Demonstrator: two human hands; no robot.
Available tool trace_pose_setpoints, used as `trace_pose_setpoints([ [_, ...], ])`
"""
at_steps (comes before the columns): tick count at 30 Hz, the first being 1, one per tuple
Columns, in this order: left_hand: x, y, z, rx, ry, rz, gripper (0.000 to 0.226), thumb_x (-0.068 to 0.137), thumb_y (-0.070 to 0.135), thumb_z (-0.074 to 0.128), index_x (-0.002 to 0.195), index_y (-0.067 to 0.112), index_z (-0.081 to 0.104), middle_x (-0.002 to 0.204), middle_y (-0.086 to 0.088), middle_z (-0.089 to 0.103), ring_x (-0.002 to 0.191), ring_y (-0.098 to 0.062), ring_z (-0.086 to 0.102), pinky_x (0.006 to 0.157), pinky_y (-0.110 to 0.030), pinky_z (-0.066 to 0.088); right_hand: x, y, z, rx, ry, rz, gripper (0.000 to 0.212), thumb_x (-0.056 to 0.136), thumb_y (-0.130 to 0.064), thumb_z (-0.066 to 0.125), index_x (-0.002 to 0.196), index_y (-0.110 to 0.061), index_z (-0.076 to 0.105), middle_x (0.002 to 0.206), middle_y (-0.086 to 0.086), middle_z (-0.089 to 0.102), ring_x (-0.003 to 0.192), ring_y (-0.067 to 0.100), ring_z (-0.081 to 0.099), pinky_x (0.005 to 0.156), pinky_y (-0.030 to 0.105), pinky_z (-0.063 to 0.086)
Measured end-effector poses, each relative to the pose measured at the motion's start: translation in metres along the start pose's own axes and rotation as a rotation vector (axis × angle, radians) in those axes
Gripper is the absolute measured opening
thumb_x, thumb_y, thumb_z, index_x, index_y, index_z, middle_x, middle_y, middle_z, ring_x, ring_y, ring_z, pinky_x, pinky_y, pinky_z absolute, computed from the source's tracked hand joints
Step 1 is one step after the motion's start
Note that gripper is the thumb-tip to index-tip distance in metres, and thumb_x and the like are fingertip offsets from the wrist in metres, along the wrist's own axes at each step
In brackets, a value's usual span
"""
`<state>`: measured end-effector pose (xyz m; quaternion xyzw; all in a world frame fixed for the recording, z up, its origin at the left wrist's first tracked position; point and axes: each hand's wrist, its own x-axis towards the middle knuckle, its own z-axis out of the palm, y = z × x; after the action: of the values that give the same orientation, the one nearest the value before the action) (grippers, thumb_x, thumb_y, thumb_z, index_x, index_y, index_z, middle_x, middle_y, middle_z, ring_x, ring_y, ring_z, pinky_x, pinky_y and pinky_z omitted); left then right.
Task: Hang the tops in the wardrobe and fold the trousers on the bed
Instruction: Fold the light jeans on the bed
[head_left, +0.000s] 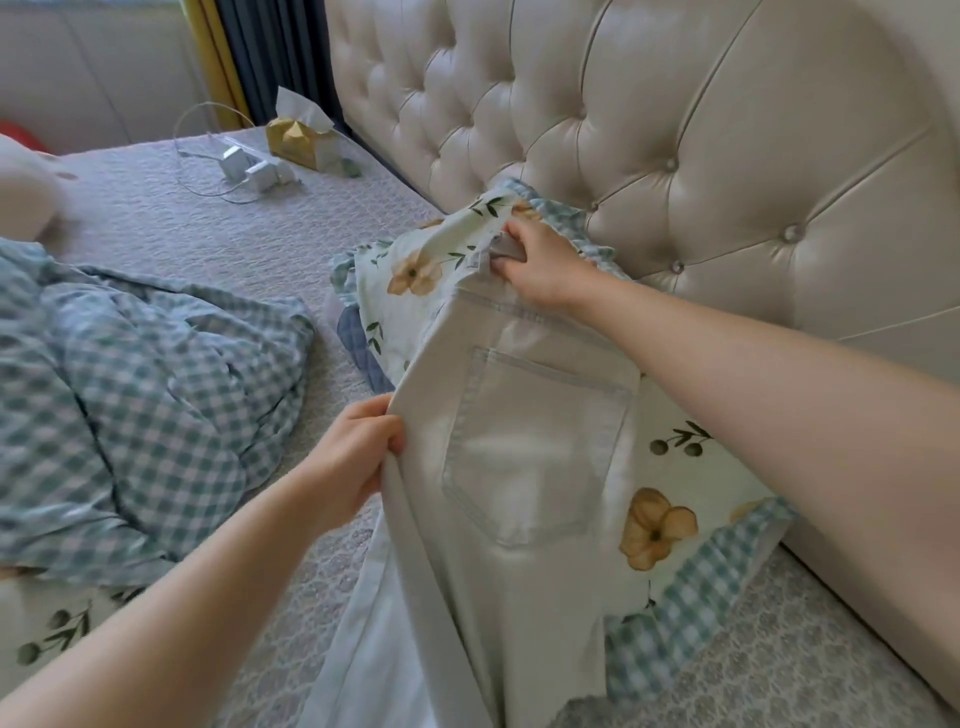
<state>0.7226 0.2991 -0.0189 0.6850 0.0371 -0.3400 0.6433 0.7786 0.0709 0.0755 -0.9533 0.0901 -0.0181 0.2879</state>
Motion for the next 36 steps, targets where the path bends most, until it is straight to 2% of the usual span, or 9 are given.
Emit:
trace_pose_setpoints([
  [3, 0.019, -0.003, -0.009, 0.022, 0.008, 0.013, 0.049, 0.081, -0.009, 0.037, 0.100, 0.018, 0.074, 0.074, -0.006, 0.067, 0.058, -0.016, 0.061, 0.047, -0.028, 0.049, 0.020, -0.008, 0.017, -0.031, 0.068, 0.016, 0.015, 0.094, -0.027, 0.055, 0.107, -0.020, 0.051, 0.115, 0.001, 0.058, 0.115, 0.029, 0.052, 0.106, 0.056, 0.032],
  [8, 0.046, -0.025, -0.016, -0.003, 0.058, -0.002, 0.039, 0.089, -0.003, 0.041, 0.101, 0.019, 0.072, 0.084, -0.006, 0.072, 0.068, -0.018, 0.067, 0.054, -0.032, 0.055, 0.046, -0.002, 0.055, -0.134, 0.078, 0.092, 0.008, 0.095, -0.029, 0.054, 0.099, -0.026, 0.047, 0.114, 0.004, 0.060, 0.112, 0.030, 0.052, 0.108, 0.053, 0.023],
  [12, 0.063, -0.048, -0.012, -0.059, 0.071, -0.038, 0.021, 0.101, 0.015, 0.051, 0.111, 0.010, 0.068, 0.105, -0.012, 0.073, 0.082, -0.023, 0.070, 0.065, -0.034, 0.060, 0.053, 0.024, 0.075, -0.188, 0.105, 0.162, 0.023, 0.092, -0.034, 0.060, 0.110, -0.025, 0.050, 0.119, 0.003, 0.060, 0.118, 0.030, 0.050, 0.105, 0.053, 0.023],
  [18, 0.067, -0.074, -0.006, -0.095, 0.217, -0.047, 0.030, 0.097, 0.029, 0.061, 0.102, 0.000, 0.069, 0.093, -0.014, 0.075, 0.068, -0.022, 0.072, 0.058, -0.031, 0.059, 0.053, 0.039, 0.079, -0.205, 0.140, 0.073, 0.038, 0.089, -0.040, 0.064, 0.119, -0.022, 0.049, 0.123, 0.002, 0.059, 0.118, 0.028, 0.050, 0.099, 0.049, 0.032],
  [22, 0.057, -0.076, 0.001, -0.090, 0.249, -0.050, 0.025, 0.096, 0.026, 0.062, 0.098, 0.003, 0.069, 0.087, -0.010, 0.075, 0.066, -0.018, 0.070, 0.061, -0.031, 0.061, 0.038, 0.031, 0.076, -0.412, 0.234, -0.070, 0.039, 0.091, -0.033, 0.063, 0.124, -0.016, 0.049, 0.128, 0.007, 0.052, 0.120, 0.030, 0.046, 0.096, 0.043, 0.035],
  [25, 0.039, -0.083, 0.010, 0.017, 0.225, -0.080, 0.009, 0.092, 0.017, 0.065, 0.096, 0.009, 0.067, 0.094, -0.011, 0.073, 0.070, -0.015, 0.070, 0.066, -0.030, 0.060, 0.006, 0.028, 0.071, -0.582, 0.333, -0.145, 0.037, 0.092, -0.017, 0.059, 0.128, -0.011, 0.048, 0.130, 0.010, 0.049, 0.119, 0.030, 0.044, 0.095, 0.040, 0.037],
  [27, 0.023, -0.092, 0.015, 0.127, 0.234, -0.112, 0.010, 0.088, 0.012, 0.066, 0.097, 0.011, 0.063, 0.096, -0.012, 0.070, 0.078, -0.018, 0.070, 0.072, -0.033, 0.060, -0.027, 0.029, 0.071, -0.576, 0.366, -0.172, 0.039, 0.091, -0.008, 0.057, 0.129, -0.009, 0.050, 0.133, 0.010, 0.048, 0.121, 0.030, 0.043, 0.097, 0.039, 0.037],
  [33, -0.035, -0.134, 0.030, 0.402, 0.249, -0.170, 0.038, 0.079, 0.025, 0.073, 0.110, 0.012, 0.056, 0.101, -0.006, 0.065, 0.094, -0.021, 0.063, 0.084, -0.037, 0.052, -0.175, 0.037, 0.093, -0.378, 0.448, -0.137, 0.028, 0.087, -0.010, 0.065, 0.115, -0.013, 0.062, 0.119, 0.006, 0.056, 0.114, 0.029, 0.045, 0.093, 0.035, 0.039],
  [36, -0.059, -0.152, 0.033, 0.429, 0.235, -0.171, 0.030, 0.082, 0.026, 0.071, 0.103, 0.008, 0.058, 0.097, -0.008, 0.066, 0.096, -0.026, 0.065, 0.088, -0.042, 0.053, -0.240, 0.042, 0.112, -0.295, 0.515, -0.034, 0.027, 0.085, -0.013, 0.068, 0.112, -0.012, 0.060, 0.112, 0.005, 0.056, 0.106, 0.026, 0.045, 0.088, 0.031, 0.037],
])
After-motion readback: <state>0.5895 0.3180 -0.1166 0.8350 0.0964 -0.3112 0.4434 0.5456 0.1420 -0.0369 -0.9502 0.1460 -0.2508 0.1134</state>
